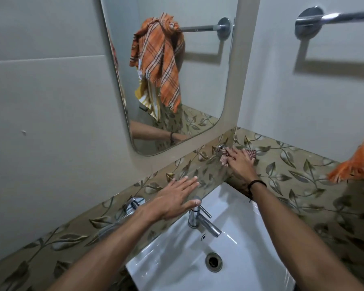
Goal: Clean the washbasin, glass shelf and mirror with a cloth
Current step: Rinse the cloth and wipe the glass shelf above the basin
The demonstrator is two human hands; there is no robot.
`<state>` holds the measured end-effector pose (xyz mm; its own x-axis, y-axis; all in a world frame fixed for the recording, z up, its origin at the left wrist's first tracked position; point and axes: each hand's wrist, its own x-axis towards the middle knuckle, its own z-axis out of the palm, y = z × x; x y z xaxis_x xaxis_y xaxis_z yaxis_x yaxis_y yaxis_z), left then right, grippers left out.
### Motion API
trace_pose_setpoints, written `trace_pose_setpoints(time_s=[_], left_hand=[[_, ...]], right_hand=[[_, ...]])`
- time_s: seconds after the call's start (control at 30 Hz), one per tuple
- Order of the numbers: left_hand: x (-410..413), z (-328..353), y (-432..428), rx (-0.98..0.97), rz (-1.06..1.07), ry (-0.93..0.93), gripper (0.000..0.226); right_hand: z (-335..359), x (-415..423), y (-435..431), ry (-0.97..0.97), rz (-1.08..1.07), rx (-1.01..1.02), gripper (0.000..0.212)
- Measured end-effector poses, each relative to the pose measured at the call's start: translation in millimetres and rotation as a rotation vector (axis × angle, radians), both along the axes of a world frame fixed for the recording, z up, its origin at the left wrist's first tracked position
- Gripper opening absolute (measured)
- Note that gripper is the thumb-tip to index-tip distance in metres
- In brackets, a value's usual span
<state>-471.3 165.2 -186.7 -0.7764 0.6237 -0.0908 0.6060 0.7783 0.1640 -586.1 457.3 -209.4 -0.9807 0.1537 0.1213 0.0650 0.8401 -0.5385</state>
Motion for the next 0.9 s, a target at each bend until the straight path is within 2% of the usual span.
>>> trace_pose_setpoints(time_s=[0.17, 0.27, 0.37, 0.53, 0.6, 0.7, 0.9], left_hand=[[-2.0, -9.7, -0.4, 0.035, 0.019, 0.019, 0.071], [-3.0, -12.4, -1.3, 0.052, 0.021, 0.026, 0.073], [-2.8, -11.0, -0.4, 0.056, 0.027, 0.026, 0.075], [-1.8, -9.1, 1.1, 0.067, 0.044, 0.009, 0.06], [-1.9, -8.4, 0.8, 0.084, 0.05, 0.002, 0.056], [-2.9, -9.9, 0.3, 0.104, 0.05, -0.002, 0.054], [-4.2, -8.8, -0.9, 0.117, 0.052, 0.0, 0.057]], right_hand=[[-6.5, -40.1, 31.8, -0.014, -0.034, 0.021, 0.054], [-20.4, -41.8, 22.1, 0.099, -0.13, -0.073, 0.062], [-20.6, -14.5, -17.1, 0.261, -0.318, -0.452, 0.054], [-25.0, 34.4, -87.6, 0.426, -0.467, -1.247, 0.082], [-24.1, 47.3, -104.2, 0.438, -0.498, -1.465, 0.085], [-20.7, 63.7, -123.2, 0.432, -0.542, -1.585, 0.078], [-42.0, 108.2, -175.8, 0.383, -0.453, -1.6, 0.062]])
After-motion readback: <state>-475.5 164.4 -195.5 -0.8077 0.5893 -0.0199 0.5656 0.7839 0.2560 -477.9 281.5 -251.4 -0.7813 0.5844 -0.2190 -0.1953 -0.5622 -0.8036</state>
